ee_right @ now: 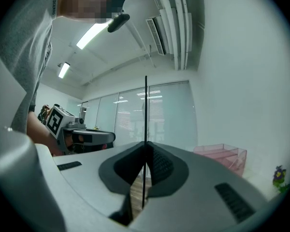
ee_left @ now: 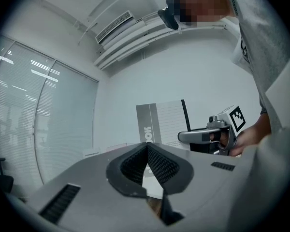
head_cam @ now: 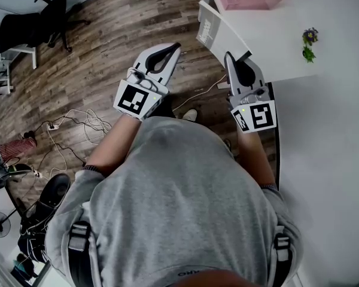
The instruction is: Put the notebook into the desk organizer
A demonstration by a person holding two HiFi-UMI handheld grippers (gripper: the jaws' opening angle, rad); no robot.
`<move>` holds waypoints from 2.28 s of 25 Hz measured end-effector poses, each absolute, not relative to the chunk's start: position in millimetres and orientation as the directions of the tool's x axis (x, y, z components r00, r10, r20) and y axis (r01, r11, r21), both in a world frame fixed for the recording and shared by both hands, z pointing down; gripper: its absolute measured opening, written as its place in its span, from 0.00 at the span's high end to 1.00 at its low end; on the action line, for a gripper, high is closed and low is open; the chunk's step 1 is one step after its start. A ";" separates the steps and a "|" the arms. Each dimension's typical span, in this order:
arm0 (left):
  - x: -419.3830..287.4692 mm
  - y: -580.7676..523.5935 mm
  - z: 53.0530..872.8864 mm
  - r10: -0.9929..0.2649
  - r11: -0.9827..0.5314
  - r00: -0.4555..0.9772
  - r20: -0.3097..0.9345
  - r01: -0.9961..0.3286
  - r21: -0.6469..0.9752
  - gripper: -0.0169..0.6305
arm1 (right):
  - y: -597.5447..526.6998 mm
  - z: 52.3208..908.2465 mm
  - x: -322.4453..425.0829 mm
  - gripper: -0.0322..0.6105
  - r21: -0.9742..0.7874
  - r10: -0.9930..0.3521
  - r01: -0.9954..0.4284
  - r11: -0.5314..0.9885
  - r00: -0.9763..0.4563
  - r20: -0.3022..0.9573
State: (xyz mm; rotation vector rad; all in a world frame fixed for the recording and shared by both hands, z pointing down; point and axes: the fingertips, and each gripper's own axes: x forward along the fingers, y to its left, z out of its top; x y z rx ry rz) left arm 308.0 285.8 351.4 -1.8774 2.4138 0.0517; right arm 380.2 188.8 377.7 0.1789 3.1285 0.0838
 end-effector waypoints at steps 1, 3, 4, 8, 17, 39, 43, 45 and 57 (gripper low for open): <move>301.4 285.3 351.3 -0.966 0.246 -0.243 -0.091 -0.969 -0.025 0.95 | 188.7 378.2 373.9 0.93 0.055 0.115 0.115 0.992 -0.993 0.000; 287.0 284.1 351.6 -0.966 0.242 -0.238 -0.101 -0.970 -0.024 0.95 | 188.2 379.1 359.8 0.93 0.055 0.116 0.116 0.992 -0.993 0.005; 279.6 283.5 352.5 -0.967 0.240 -0.236 -0.100 -0.971 -0.023 0.95 | 188.2 379.5 352.7 0.93 0.053 0.115 0.115 0.992 -0.993 0.006; 247.2 278.0 351.6 -0.968 0.226 -0.223 -0.115 -0.974 -0.015 0.95 | 187.2 378.5 321.8 0.92 0.048 0.113 0.113 0.992 -0.994 0.012; 161.0 272.1 341.6 -0.974 0.191 -0.186 -0.130 -0.981 -0.027 0.95 | 184.0 368.9 240.7 0.92 0.084 0.057 0.059 0.995 -0.998 0.026; 16.0 287.8 356.1 -0.991 0.056 -0.057 -0.124 -0.998 0.013 0.95 | 200.1 372.8 103.8 0.92 0.092 -0.090 -0.084 0.992 -0.994 0.060; -0.7 275.1 359.8 -0.994 0.057 -0.058 -0.097 -0.998 0.006 0.95 | 187.2 372.9 88.3 0.92 0.089 -0.091 -0.087 0.992 -0.995 0.051; -9.3 264.1 357.1 -0.992 0.054 -0.054 -0.112 -0.999 0.003 0.95 | 176.6 374.0 78.8 0.92 0.086 -0.092 -0.088 0.992 -0.995 0.046; -49.4 176.1 342.9 -0.993 0.021 -0.018 -0.113 -1.000 -0.023 0.95 | 95.8 362.3 35.3 0.92 0.080 -0.109 -0.108 0.991 -0.994 0.012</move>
